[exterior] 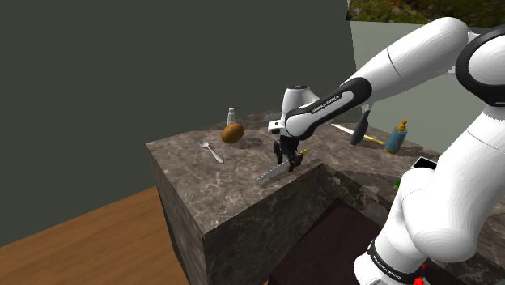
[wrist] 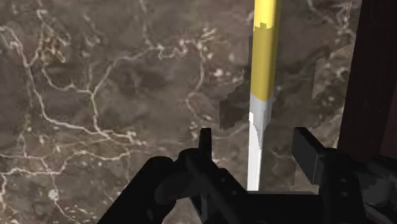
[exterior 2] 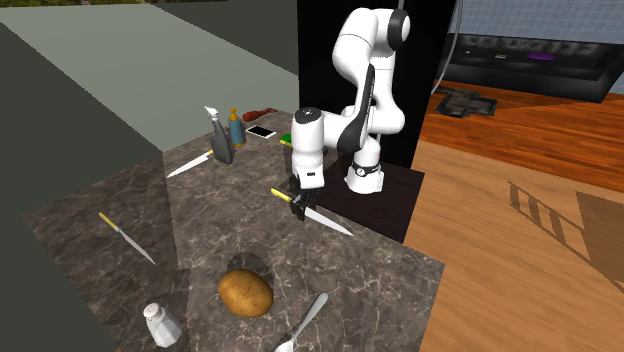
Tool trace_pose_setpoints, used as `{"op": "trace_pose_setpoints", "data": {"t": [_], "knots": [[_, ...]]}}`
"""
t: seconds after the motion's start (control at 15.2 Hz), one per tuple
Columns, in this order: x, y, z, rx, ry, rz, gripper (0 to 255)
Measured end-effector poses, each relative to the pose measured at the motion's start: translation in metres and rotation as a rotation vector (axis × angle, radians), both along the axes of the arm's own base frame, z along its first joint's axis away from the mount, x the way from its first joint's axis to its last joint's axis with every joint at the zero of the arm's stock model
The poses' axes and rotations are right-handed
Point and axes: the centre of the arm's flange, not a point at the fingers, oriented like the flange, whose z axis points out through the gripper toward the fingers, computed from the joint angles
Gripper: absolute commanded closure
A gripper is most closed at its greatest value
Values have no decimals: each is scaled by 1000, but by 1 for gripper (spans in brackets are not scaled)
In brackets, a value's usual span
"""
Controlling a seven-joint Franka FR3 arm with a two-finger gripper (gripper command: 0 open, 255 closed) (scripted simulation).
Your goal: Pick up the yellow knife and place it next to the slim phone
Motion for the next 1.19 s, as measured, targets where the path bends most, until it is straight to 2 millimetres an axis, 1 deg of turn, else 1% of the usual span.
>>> {"op": "trace_pose_setpoints", "data": {"t": [0.59, 0.73, 1.19], "knots": [[0, 0, 0, 0, 0, 0, 255], [0, -1, 6, 0, 0, 0, 255], [1, 1, 42, 0, -1, 0, 255]]}}
